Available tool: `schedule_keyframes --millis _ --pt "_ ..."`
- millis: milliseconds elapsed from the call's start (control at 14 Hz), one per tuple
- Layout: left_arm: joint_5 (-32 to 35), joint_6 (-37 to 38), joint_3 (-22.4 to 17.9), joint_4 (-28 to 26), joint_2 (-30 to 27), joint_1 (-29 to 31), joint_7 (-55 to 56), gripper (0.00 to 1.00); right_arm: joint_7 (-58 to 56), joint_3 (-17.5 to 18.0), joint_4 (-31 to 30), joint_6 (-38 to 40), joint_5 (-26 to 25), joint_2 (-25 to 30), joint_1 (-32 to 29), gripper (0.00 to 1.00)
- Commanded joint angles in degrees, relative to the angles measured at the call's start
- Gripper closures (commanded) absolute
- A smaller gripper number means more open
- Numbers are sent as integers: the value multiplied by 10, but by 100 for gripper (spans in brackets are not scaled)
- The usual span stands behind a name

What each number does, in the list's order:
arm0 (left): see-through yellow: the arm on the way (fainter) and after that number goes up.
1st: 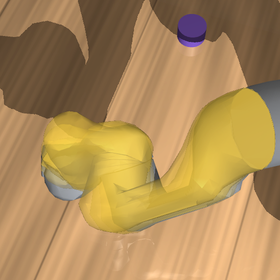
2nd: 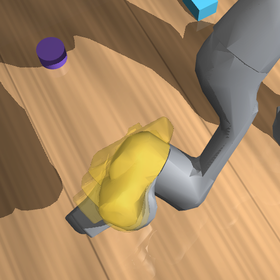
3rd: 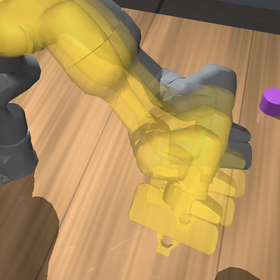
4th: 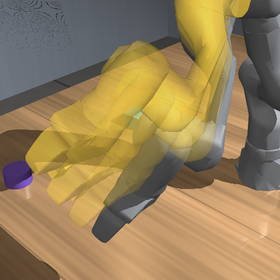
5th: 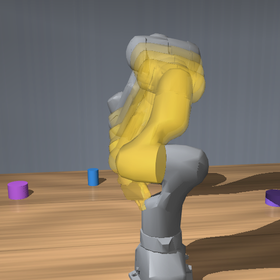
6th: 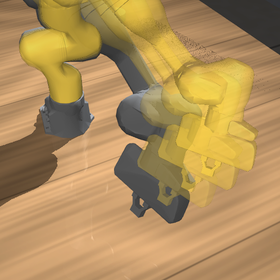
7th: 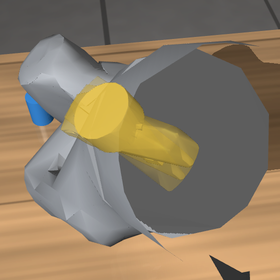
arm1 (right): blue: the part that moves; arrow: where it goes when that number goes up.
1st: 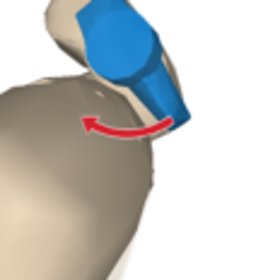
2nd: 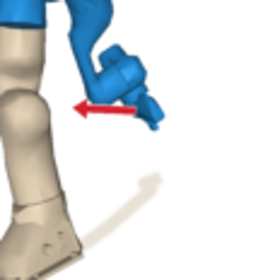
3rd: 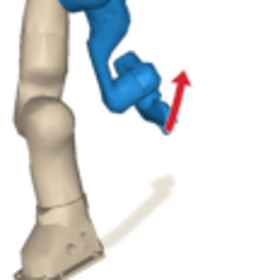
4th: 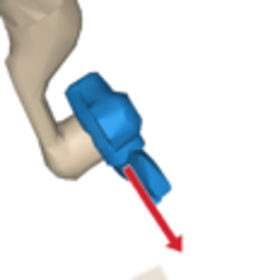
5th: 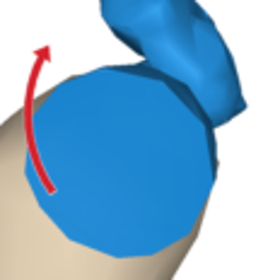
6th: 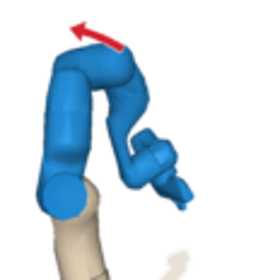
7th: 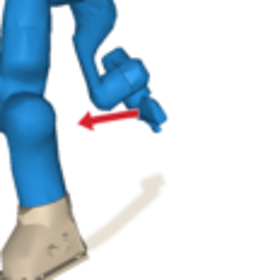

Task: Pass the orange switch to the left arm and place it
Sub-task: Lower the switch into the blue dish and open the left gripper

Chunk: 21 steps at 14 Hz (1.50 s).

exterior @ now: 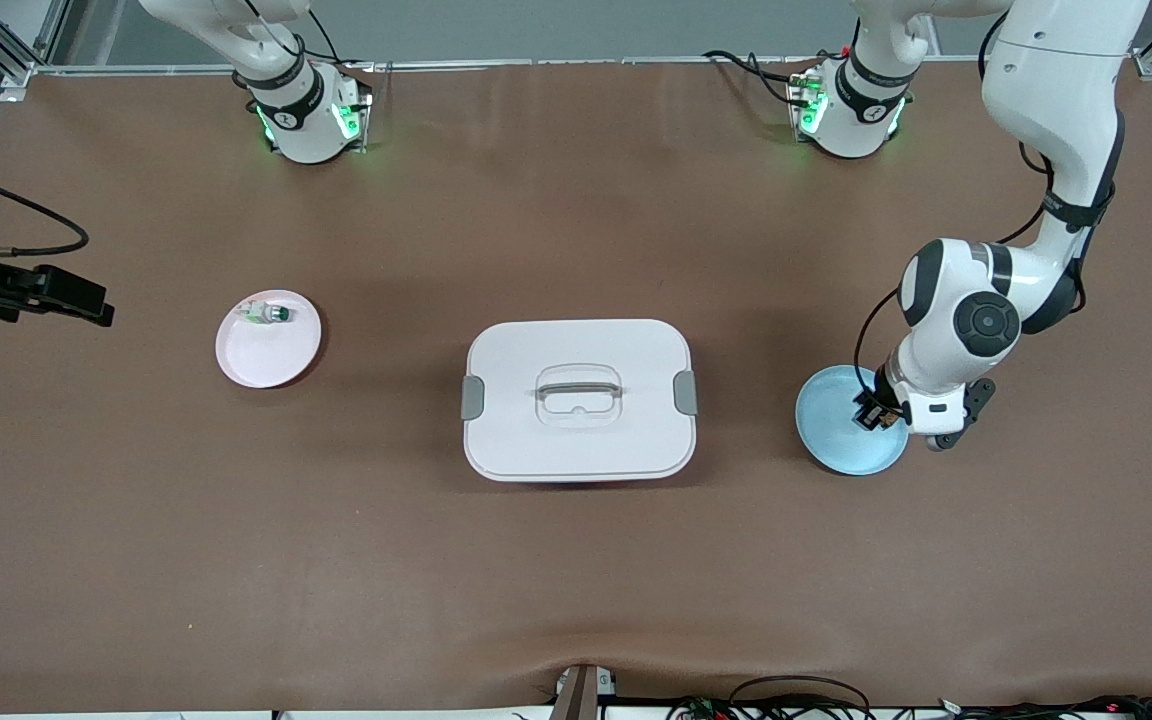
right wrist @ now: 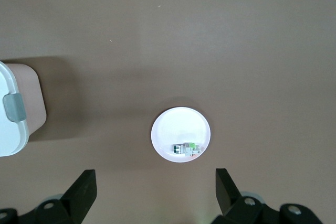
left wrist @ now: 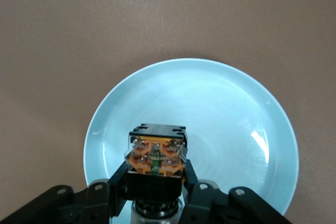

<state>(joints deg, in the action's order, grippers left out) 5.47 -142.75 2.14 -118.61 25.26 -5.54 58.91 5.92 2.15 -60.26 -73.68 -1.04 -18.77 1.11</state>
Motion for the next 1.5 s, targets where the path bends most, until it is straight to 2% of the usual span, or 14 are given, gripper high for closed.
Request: schedule_keyframes --millis 0,286,571,786,857,929,1000,1143,1286,1429 --pt "7 -9 7 8 14 6 13 100 -40 4 -10 -4 -13 14 -6 0" --pt "6 -9 7 6 26 7 12 100 -67 2 -40 -3 -12 48 -19 0" --pt "6 -15 8 4 30 9 11 100 -58 0 -48 1 -5 56 -15 0" --pt "6 -15 8 3 32 8 8 100 -58 -28 -92 -18 6 86 7 0" --pt "6 -15 8 4 32 8 2 86 -58 -36 -92 -18 7 86 12 0" --pt "7 -16 8 4 32 8 -8 53 -58 -36 -93 -16 7 87 8 0" --pt "7 -16 8 6 32 8 -26 31 -58 -36 -101 -17 8 90 6 0" --pt "8 -16 8 7 32 8 -45 1 -58 -36 -130 -27 14 108 0 0" --pt "7 -16 12 8 29 8 -45 0 -59 -36 -186 -58 14 143 -2 0" --pt "7 -15 13 20 27 8 -47 0 -58 -32 -199 -63 14 151 -13 0"
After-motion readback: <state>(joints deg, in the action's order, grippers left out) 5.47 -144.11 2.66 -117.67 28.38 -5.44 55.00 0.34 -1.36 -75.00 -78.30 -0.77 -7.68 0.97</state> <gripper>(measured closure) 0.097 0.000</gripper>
